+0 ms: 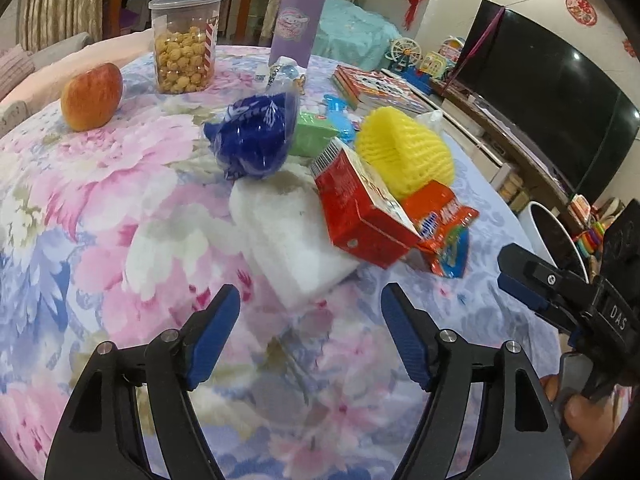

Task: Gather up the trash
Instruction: 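Move both open tools back toward the items on the table, then grasp the orange snack bag with the right tool while the left tool grasps the white foam block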

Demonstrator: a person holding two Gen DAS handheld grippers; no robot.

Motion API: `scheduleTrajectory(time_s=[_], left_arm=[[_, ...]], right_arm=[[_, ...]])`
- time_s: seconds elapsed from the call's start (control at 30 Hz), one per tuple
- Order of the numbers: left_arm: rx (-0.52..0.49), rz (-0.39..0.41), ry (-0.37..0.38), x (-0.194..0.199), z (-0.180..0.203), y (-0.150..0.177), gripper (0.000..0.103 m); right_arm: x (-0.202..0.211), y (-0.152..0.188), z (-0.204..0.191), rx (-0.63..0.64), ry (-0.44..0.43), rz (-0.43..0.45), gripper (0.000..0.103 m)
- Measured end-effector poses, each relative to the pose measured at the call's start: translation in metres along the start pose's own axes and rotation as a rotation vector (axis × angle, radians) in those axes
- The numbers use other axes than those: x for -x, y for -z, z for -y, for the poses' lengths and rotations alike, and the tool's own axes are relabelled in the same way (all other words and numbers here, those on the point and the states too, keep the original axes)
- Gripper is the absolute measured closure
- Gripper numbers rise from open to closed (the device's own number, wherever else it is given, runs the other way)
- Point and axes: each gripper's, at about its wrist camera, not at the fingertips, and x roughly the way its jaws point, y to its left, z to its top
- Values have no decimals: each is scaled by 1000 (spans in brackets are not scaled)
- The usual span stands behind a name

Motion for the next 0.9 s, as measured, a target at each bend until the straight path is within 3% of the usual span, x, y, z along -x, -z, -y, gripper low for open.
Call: scheduleTrajectory(time_s=[0.2,0.23,0.27,0.3,0.33,0.43,0.9], left_arm=[[-33,-34,-61,-25,2,-7,30],[-30,-40,-65,-28,1,-7,35],[-31,-31,-68,-27,1,-7,38],[-29,-24,-39,-26,0,-8,50],[-30,-25,-30,-25,-1,-8,51],[-27,-17,-17,-20,-4,-5,54],[-43,11,34,24,-2,28,55]], right_arm=[[-26,-9,-4,17,14,-32,16],[-26,-10,-5,25,20,-29,24],[-28,-10,-6,32,26,-31,40],[-30,-10,-6,35,27,-41,52],[-32,-9,-6,35,24,-56,74],[-28,-6,-9,57,16,-42,87],[16,12,1,43,34,23,88]])
